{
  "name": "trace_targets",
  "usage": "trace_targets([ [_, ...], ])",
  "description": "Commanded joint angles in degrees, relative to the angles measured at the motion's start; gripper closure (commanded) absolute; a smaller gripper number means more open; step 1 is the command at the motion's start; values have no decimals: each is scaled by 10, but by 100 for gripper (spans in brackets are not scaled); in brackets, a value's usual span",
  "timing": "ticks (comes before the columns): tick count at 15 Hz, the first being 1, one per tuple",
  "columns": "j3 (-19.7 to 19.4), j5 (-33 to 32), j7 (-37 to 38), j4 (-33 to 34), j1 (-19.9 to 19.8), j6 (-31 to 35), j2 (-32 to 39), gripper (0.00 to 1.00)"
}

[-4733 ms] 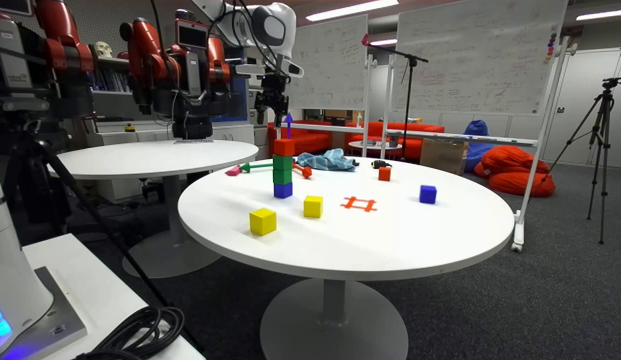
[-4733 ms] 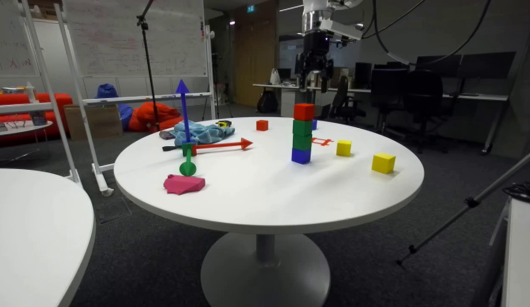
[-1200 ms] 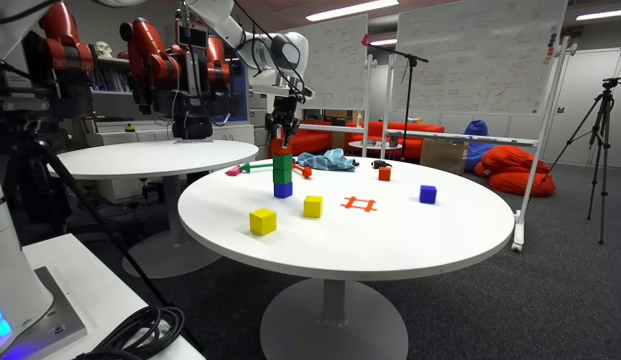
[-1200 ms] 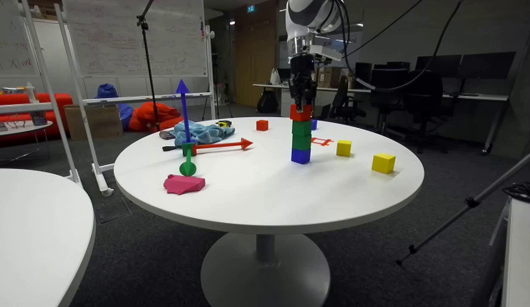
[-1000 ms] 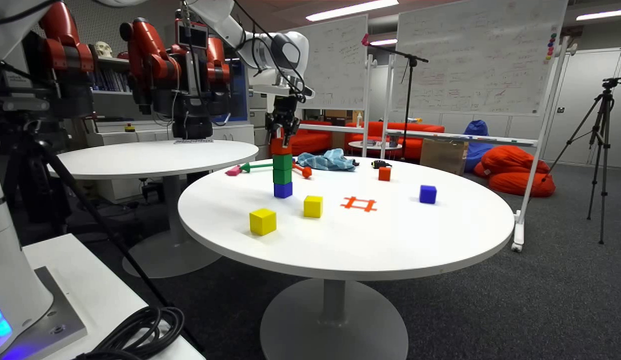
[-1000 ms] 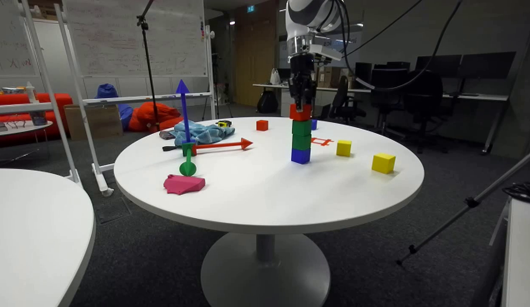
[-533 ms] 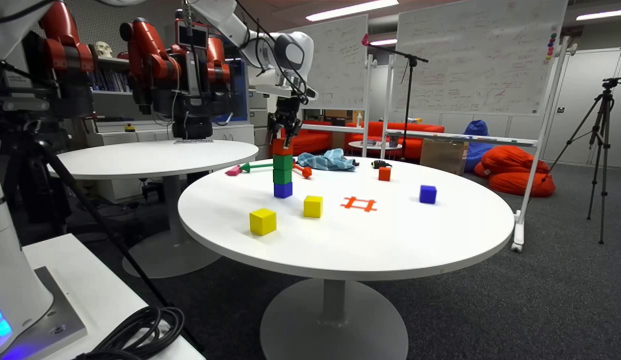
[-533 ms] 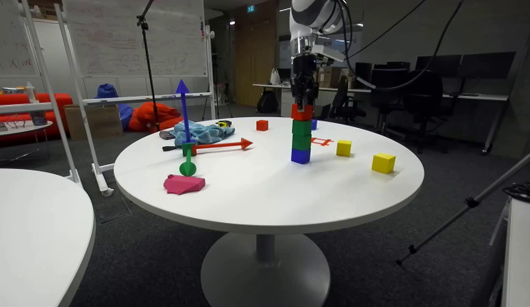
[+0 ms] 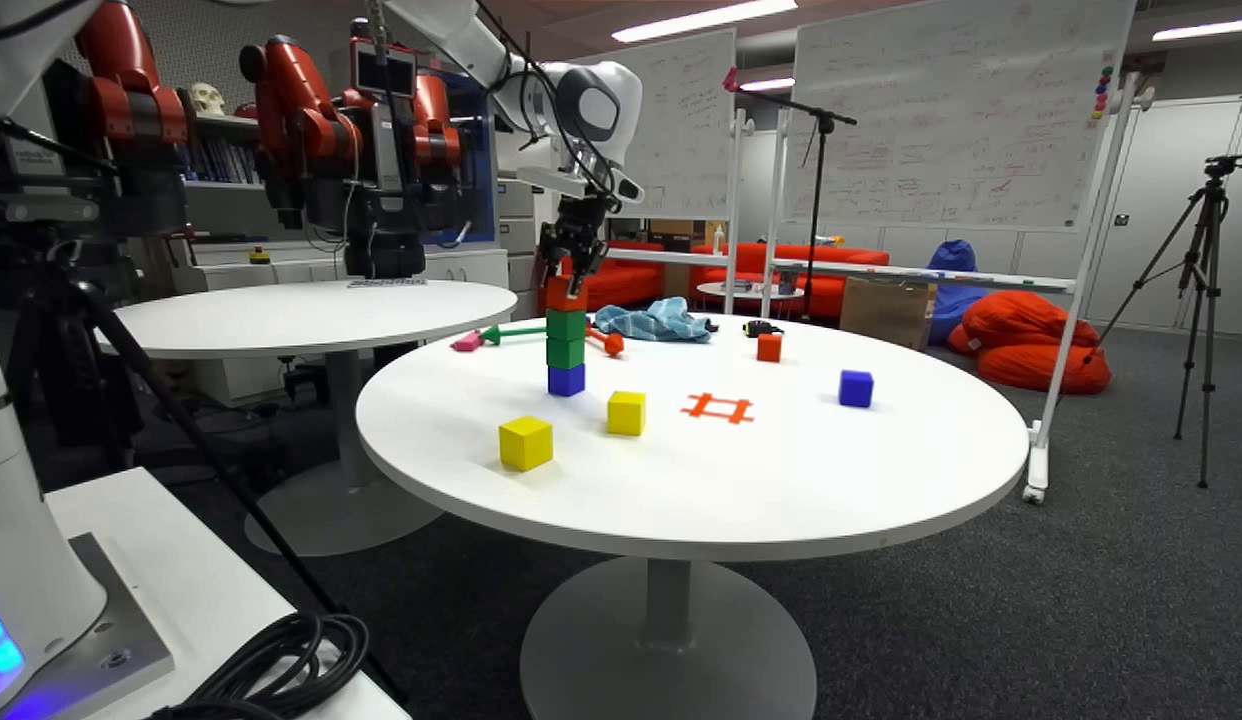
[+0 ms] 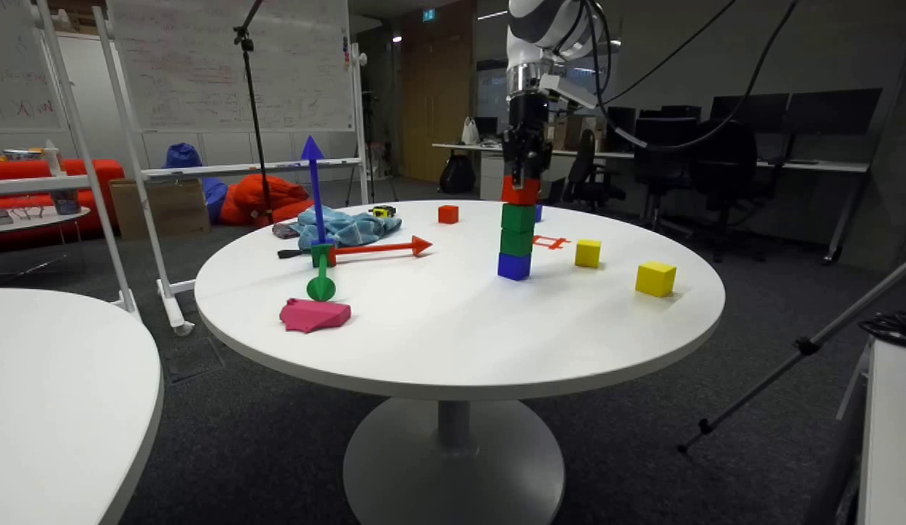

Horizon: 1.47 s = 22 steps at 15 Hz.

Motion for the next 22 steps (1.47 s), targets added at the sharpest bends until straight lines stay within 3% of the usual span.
trace_targets([
  [1,6,18,-23,-64,-12,29,-39,69],
  [4,5,20,-23,-88,-13,47,-59,69],
  [9,0,11,-20,-211,-3,182,-160,69],
  [11,1,18,-19,-248,-5,208,-189,69],
  [16,-4,37,-11,-274,-10,132,-199,69],
  [22,-17,45,2,-291,-13,114,-178,69],
])
